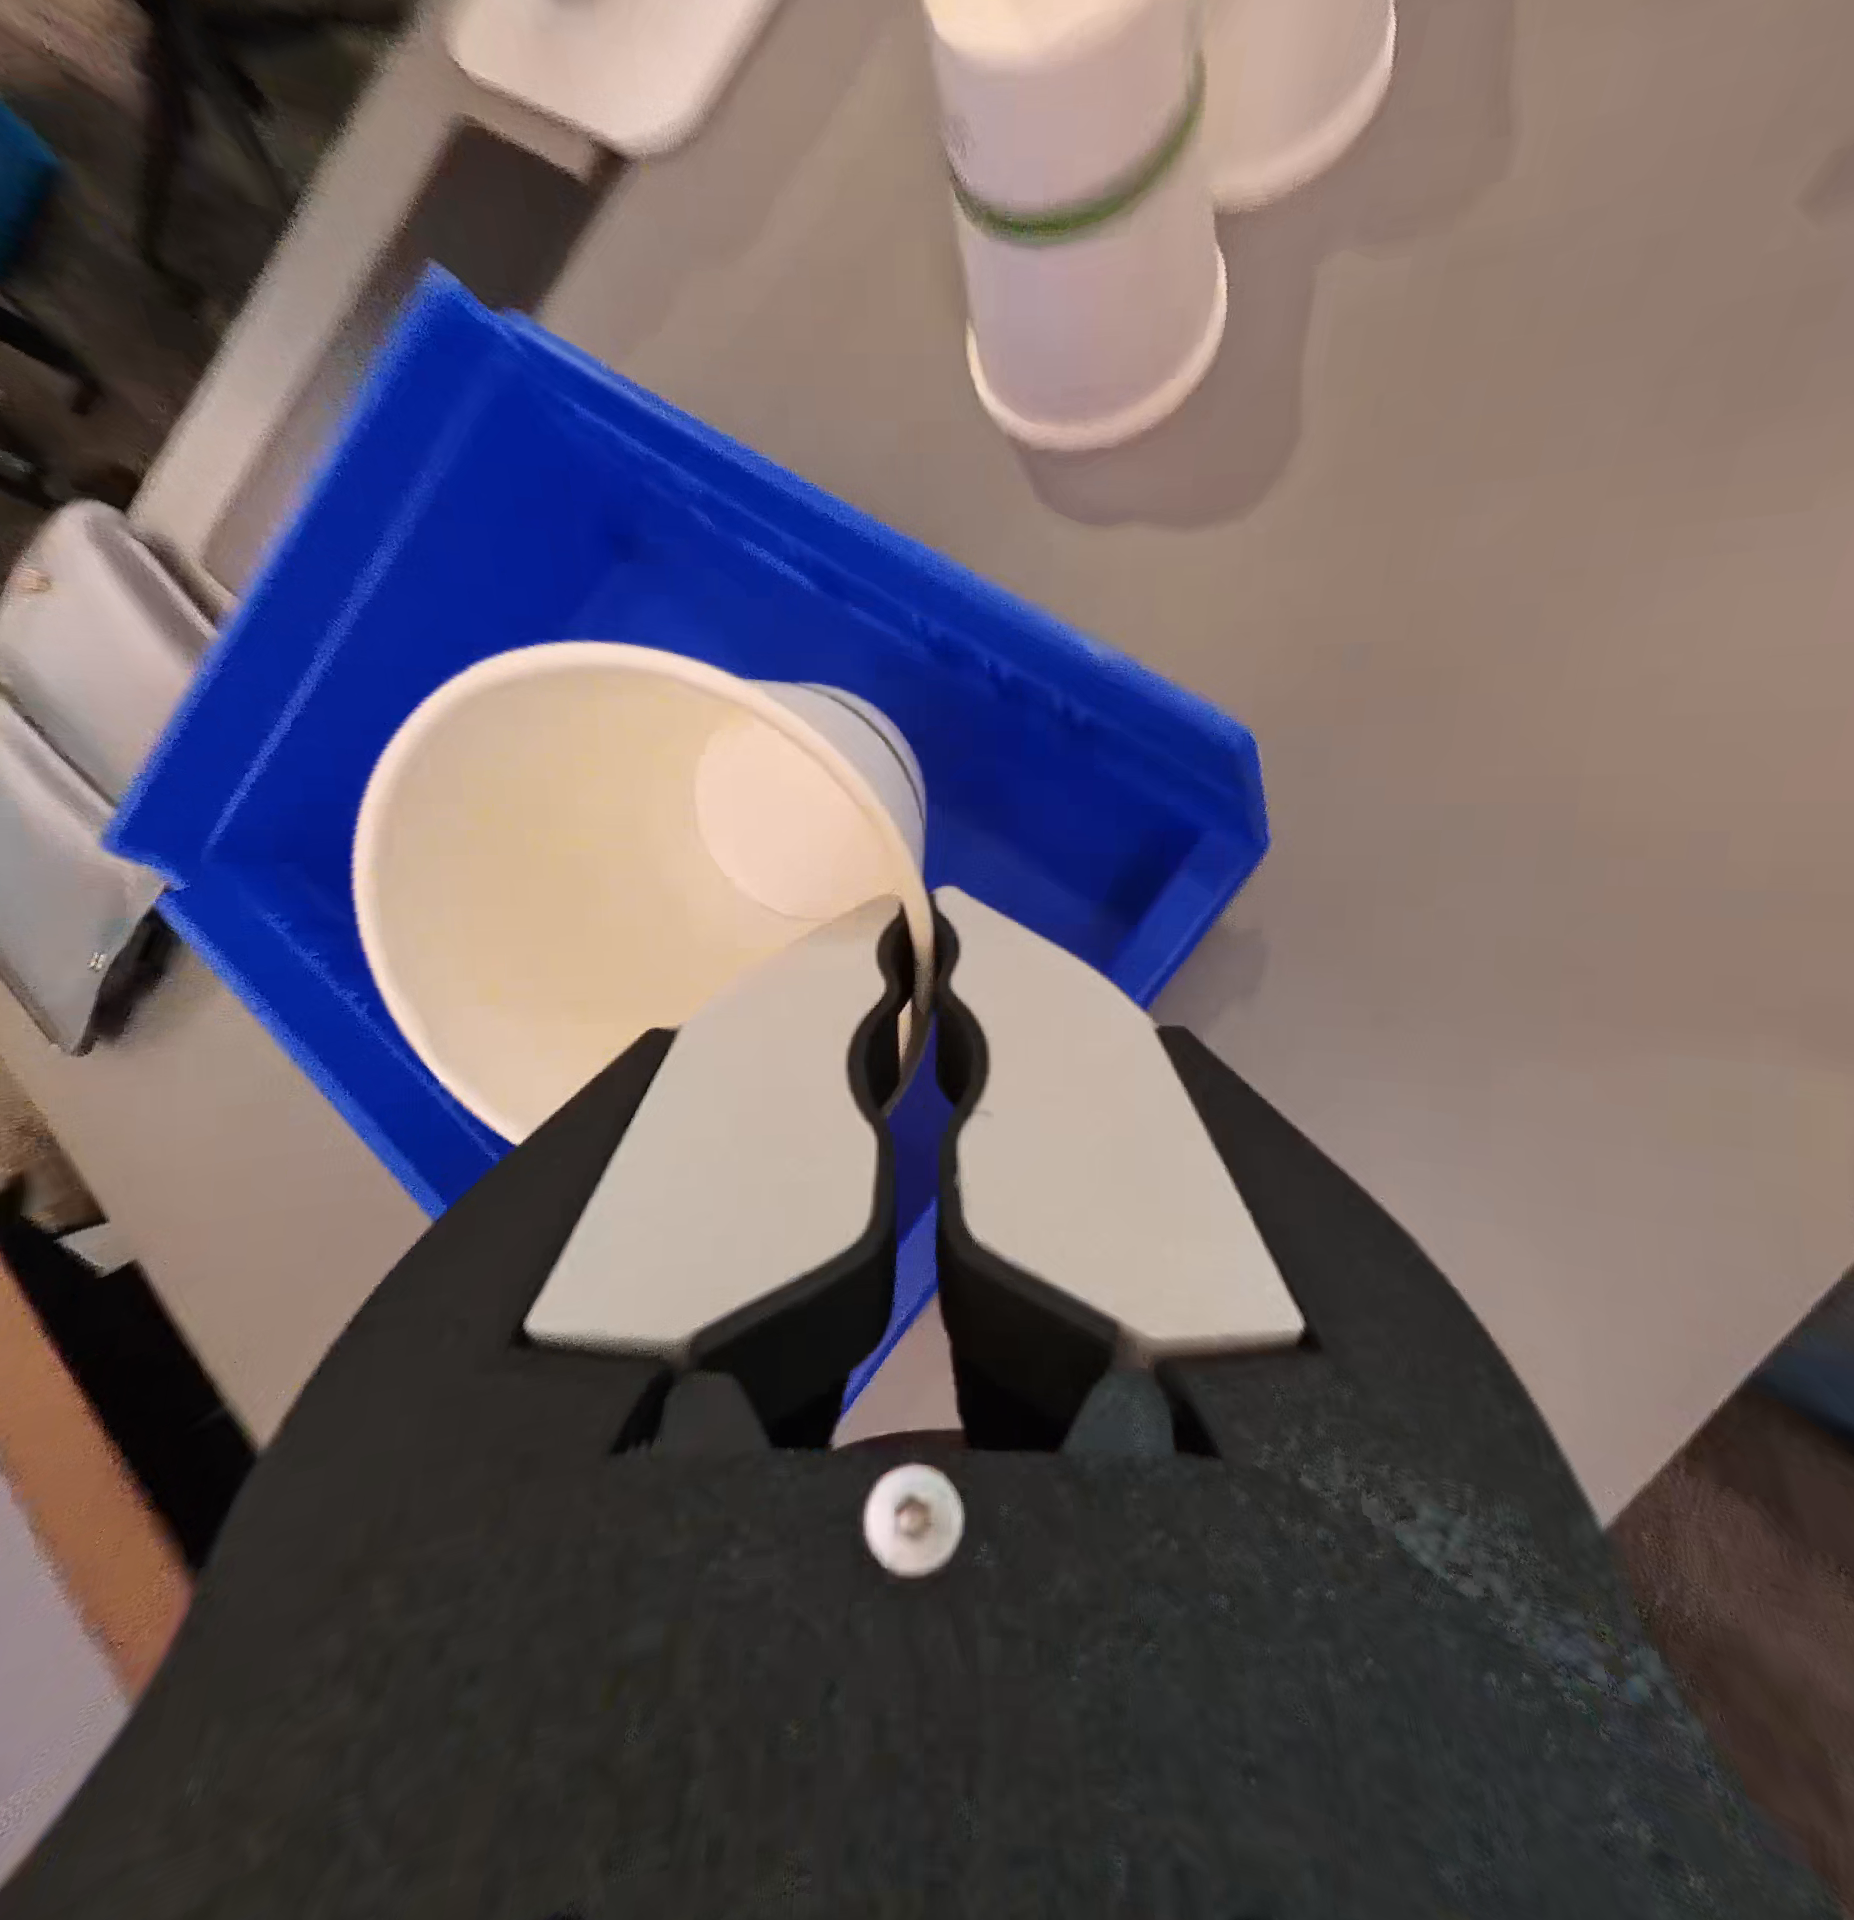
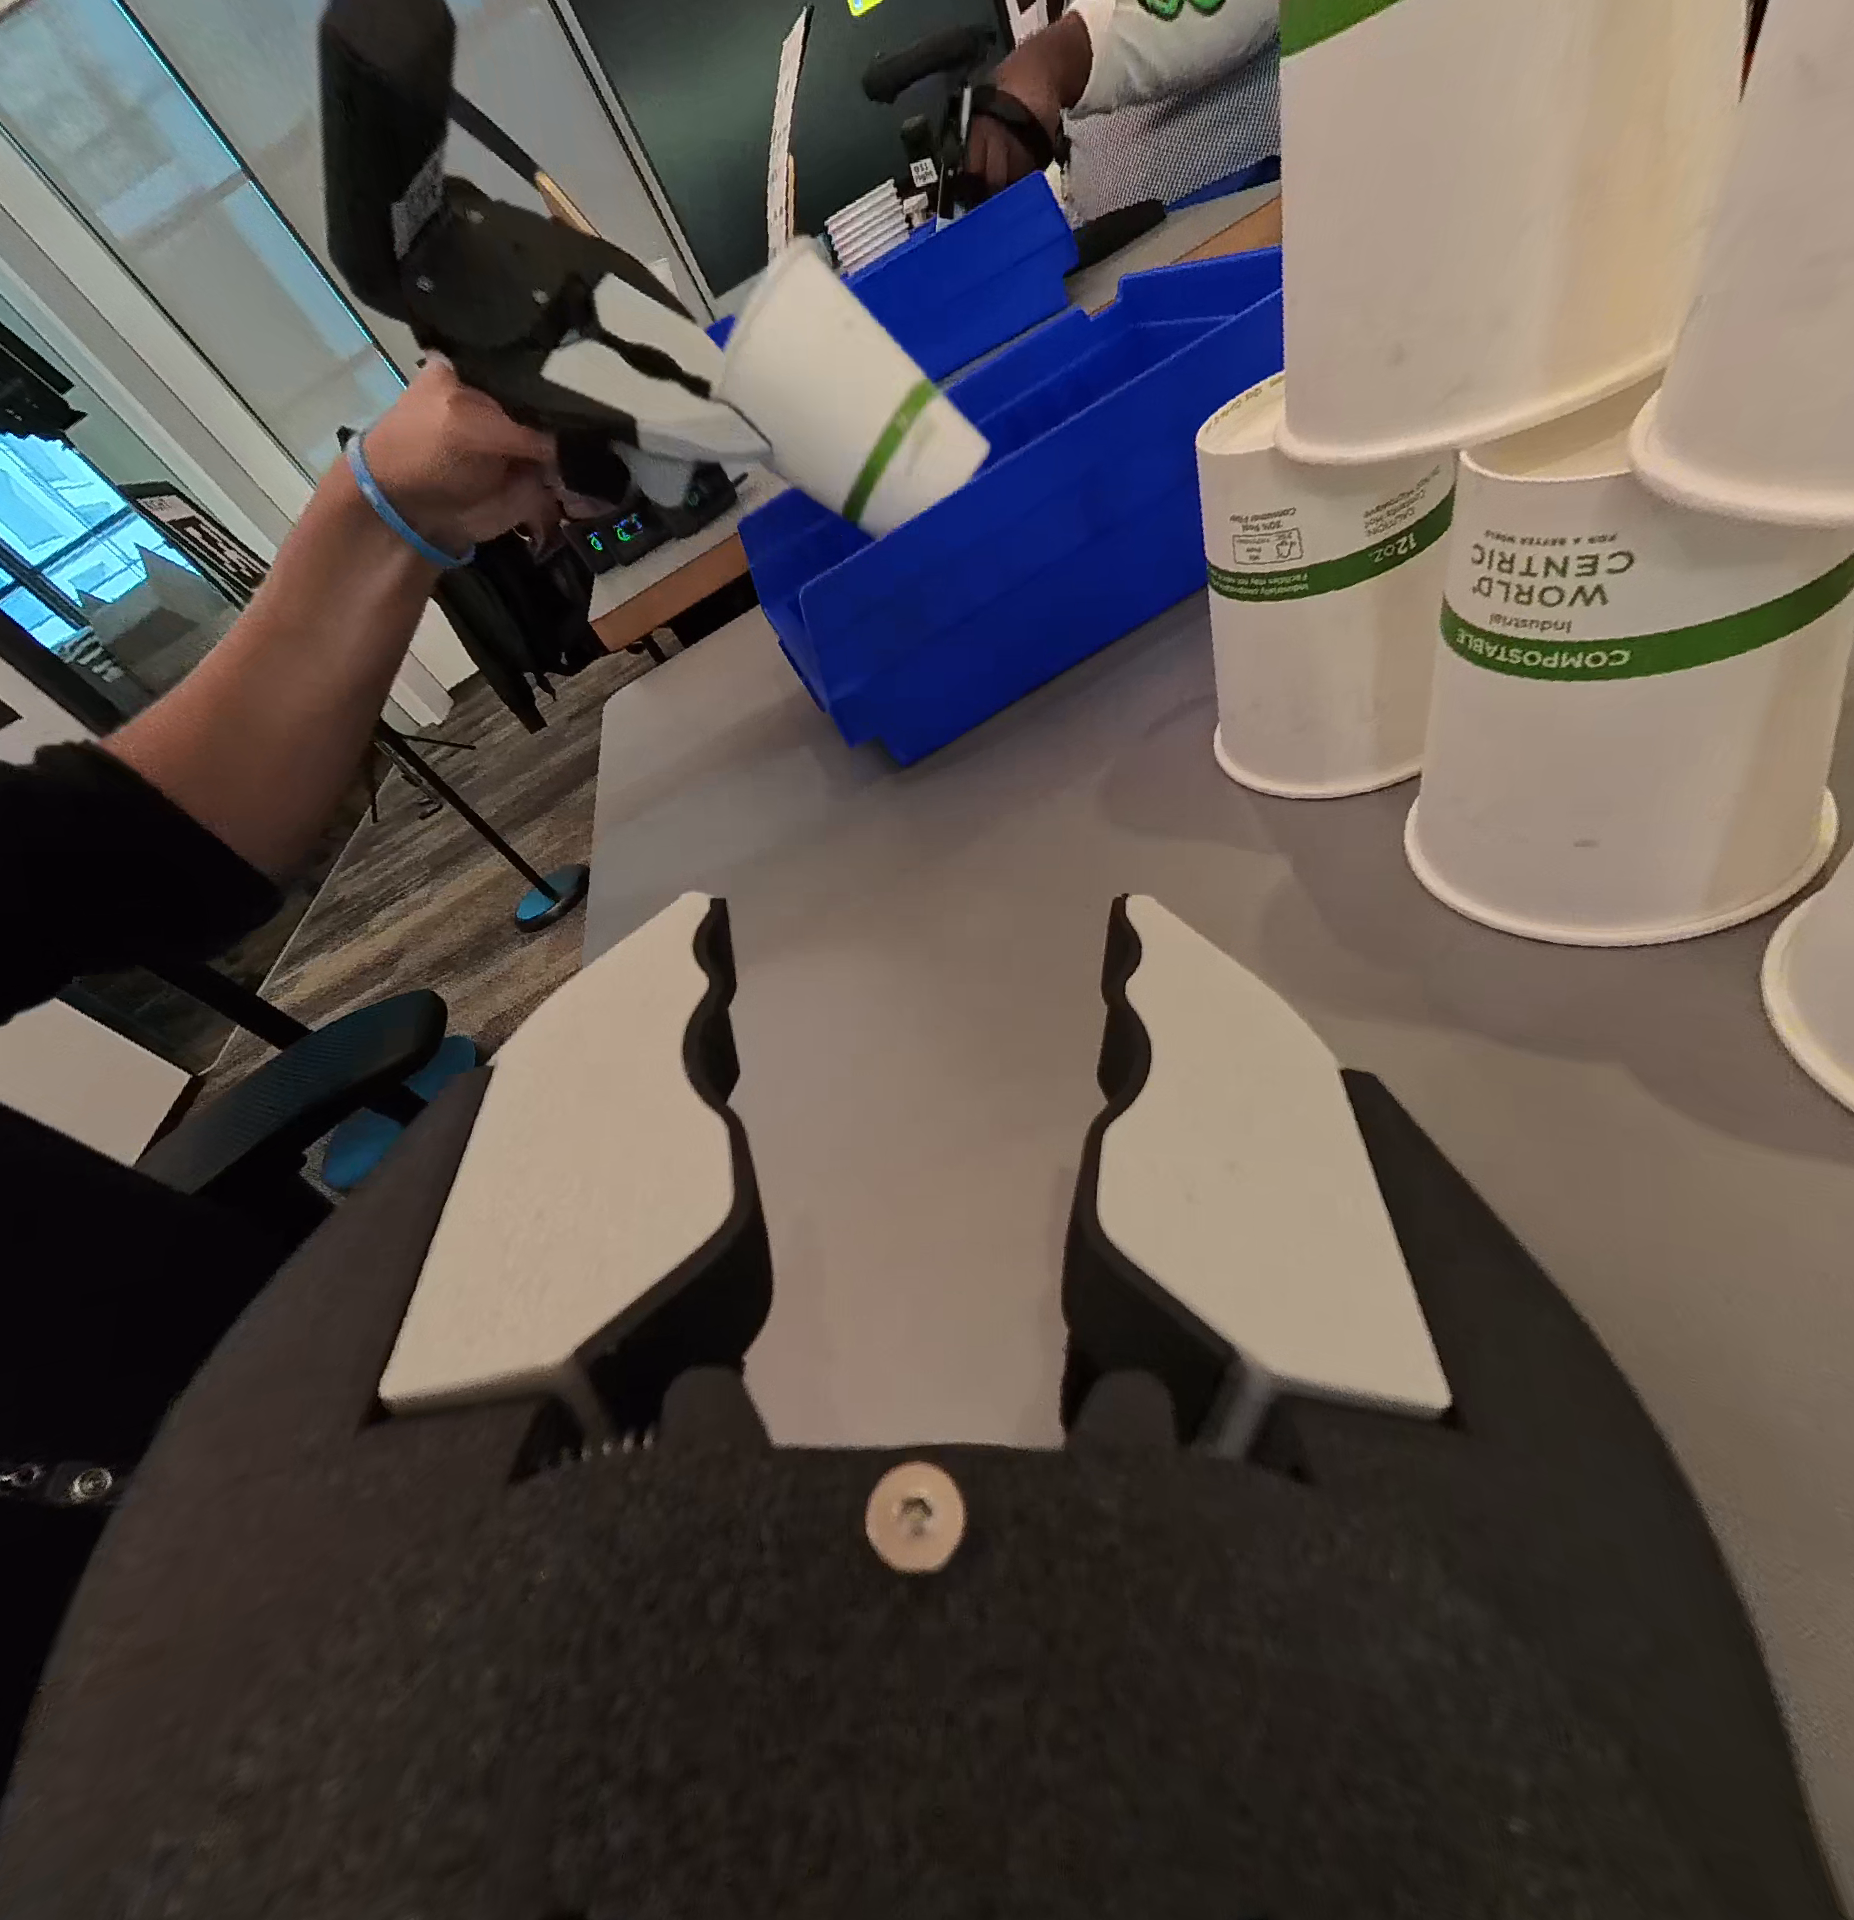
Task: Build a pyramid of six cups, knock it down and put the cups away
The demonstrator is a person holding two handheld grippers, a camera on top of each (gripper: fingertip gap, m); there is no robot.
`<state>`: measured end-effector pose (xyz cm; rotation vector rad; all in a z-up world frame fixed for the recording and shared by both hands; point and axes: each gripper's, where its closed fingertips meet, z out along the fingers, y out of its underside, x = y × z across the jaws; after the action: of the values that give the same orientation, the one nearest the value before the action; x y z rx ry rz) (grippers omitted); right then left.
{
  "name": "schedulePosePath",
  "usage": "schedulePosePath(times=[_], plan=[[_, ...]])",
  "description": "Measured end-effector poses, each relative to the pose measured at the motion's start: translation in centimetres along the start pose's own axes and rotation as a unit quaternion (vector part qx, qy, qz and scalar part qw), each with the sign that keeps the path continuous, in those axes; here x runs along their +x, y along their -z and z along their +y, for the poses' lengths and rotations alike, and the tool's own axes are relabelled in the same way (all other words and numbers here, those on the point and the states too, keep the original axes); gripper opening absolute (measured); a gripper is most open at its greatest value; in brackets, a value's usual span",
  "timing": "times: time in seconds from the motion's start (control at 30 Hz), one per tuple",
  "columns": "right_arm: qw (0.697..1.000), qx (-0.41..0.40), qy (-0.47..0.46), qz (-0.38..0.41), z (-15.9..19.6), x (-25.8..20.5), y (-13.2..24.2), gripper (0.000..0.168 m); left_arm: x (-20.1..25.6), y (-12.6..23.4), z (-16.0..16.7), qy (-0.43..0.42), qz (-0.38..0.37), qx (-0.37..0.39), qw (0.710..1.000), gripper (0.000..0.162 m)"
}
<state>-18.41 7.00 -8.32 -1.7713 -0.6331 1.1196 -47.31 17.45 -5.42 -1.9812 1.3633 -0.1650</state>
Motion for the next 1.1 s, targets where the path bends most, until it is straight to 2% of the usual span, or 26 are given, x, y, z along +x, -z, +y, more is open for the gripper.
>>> schedulePosePath(times=[0.07, 0.13, 0.27, 0.4, 0.5, 0.57, 0.73, 0.87, 0.93, 0.97, 1.0, 1.1], plan=[[1.000, 0.004, 0.002, 0.001, -0.1, 0.0, 0.0, 0.068, -0.3, 1.5, -1.8, 0.052, 0.004, 0.083, 0.995, 0.000], [1.000, 0.009, 0.002, 0.002, -0.2, 0.1, 0.1, 0.068, -0.6, 3.3, -4.1, 0.099, -0.001, 0.181, 0.978, 0.000], [1.000, 0.025, -0.003, -0.001, -0.7, 0.1, 0.4, 0.068, 2.2, 6.5, -10.2, 0.183, 0.097, 0.383, 0.900, 0.000], [0.999, 0.041, 0.005, -0.001, -1.5, -0.1, 0.7, 0.069, 6.6, 6.5, -15.3, 0.221, 0.217, 0.471, 0.826, 0.000], [0.998, 0.062, 0.018, -0.004, -2.5, -0.6, 1.1, 0.071, 10.2, 4.9, -18.2, 0.225, 0.299, 0.475, 0.797, 0.000], [0.996, 0.082, 0.033, -0.003, -3.3, -1.0, 1.5, 0.077, 12.4, 3.7, -19.7, 0.217, 0.340, 0.463, 0.789, 0.000], [0.987, 0.135, 0.087, 0.010, -5.6, -1.9, 2.1, 0.097, 16.7, 2.2, -22.0, 0.232, 0.450, 0.444, 0.740, 0.000], [0.980, 0.152, 0.125, -0.023, -7.4, -4.0, 2.0, 0.104, 18.9, 0.6, -22.2, 0.228, 0.472, 0.422, 0.739, 0.000], [0.981, 0.141, 0.136, -0.017, -7.7, -4.1, 1.8, 0.097, 19.8, 0.0, -21.9, 0.225, 0.480, 0.410, 0.742, 0.000], [0.982, 0.133, 0.136, -0.003, -7.8, -3.7, 1.9, 0.086, 20.2, -0.3, -21.7, 0.220, 0.482, 0.405, 0.745, 0.000], [0.985, 0.114, 0.133, -0.001, -7.6, -3.4, 1.9, 0.085, 20.4, -0.4, -21.5, 0.219, 0.479, 0.405, 0.748, 0.000], [0.993, 0.051, 0.106, 0.008, -6.3, -2.7, 1.5, 0.084, 20.5, -1.7, -20.4, 0.201, 0.438, 0.382, 0.789, 0.004]])
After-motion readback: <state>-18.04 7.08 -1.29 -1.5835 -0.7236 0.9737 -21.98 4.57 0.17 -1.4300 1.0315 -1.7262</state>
